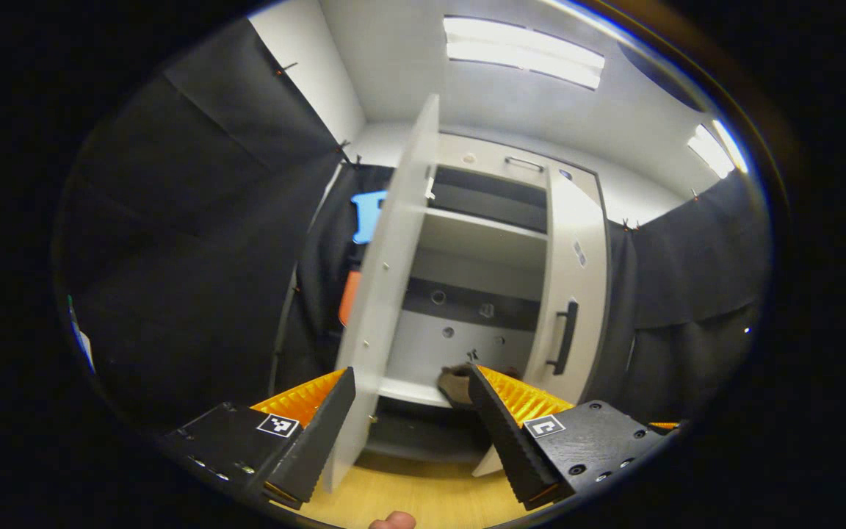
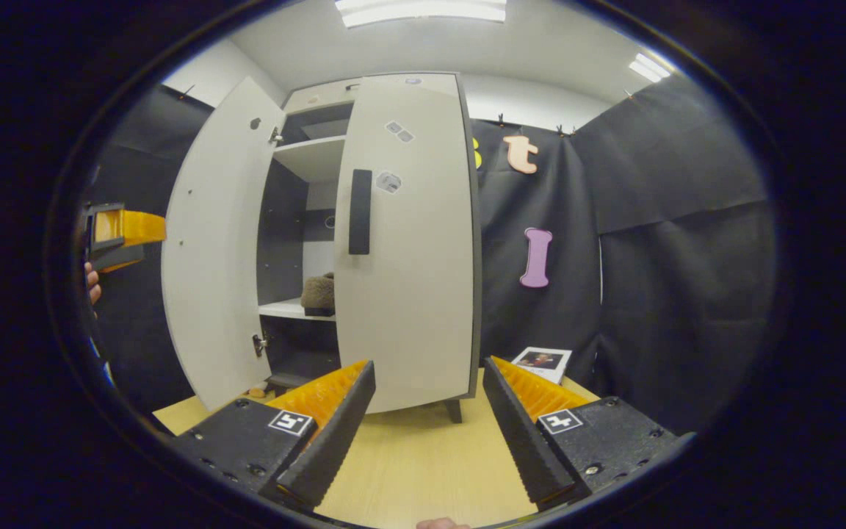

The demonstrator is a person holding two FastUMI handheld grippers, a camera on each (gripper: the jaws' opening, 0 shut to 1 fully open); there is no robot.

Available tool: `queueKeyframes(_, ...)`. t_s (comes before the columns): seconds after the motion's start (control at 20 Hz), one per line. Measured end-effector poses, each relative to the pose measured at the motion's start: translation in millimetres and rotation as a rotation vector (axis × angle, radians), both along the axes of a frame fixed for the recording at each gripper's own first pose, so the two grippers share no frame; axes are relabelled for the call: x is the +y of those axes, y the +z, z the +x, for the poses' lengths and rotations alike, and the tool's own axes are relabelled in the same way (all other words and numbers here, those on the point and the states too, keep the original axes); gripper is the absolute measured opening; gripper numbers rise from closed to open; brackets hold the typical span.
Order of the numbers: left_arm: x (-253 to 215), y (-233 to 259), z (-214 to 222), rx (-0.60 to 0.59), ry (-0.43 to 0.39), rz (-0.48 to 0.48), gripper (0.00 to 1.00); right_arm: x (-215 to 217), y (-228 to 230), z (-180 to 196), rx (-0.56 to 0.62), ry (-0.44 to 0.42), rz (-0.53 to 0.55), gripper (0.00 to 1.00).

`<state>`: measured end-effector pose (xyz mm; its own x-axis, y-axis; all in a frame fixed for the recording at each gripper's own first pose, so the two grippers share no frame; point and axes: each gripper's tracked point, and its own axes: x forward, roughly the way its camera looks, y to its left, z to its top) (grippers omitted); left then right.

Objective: Grab one shoe with the right hand and put it into the shoe cabinet, grab the other shoe with the left hand and put it into the shoe cabinet; then close the right door with the right hand and the left door with the left hand.

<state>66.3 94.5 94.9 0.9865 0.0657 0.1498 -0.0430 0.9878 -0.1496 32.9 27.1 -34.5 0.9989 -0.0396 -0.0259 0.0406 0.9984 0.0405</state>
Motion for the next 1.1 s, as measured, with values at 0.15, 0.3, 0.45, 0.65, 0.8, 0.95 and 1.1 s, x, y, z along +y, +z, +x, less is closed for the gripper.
queueKeyframes(0.15, 96, 27, 20, -0.075, 0.158, -0.018, 0.95, -3, 4, 3, -0.001, -0.002, 0.009, 0.97)
queueKeyframes(0.3, 140, 15, 61, -0.018, 0.164, -0.09, 0.95, -4, 9, 5, -0.008, 0.002, -0.01, 0.96)
queueKeyframes(0.45, 161, -2, 83, 0.019, 0.152, -0.108, 0.95, -7, 12, 5, -0.016, -0.011, -0.003, 0.96)
queueKeyframes(0.65, 144, -8, 118, 0.063, 0.123, -0.067, 0.95, -5, 7, 6, 0.006, -0.017, -0.001, 0.97)
queueKeyframes(0.8, 142, -9, 119, 0.053, 0.134, -0.075, 0.95, 0, 5, 9, 0.014, -0.011, -0.013, 0.96)
queueKeyframes(0.95, 147, -20, 120, 0.073, 0.099, -0.142, 0.94, 6, 7, 12, 0.01, 0.004, -0.014, 0.96)
queueKeyframes(1.1, 131, -16, 120, 0.07, 0.099, -0.133, 0.94, 8, 6, 15, 0.008, 0.005, -0.011, 0.96)
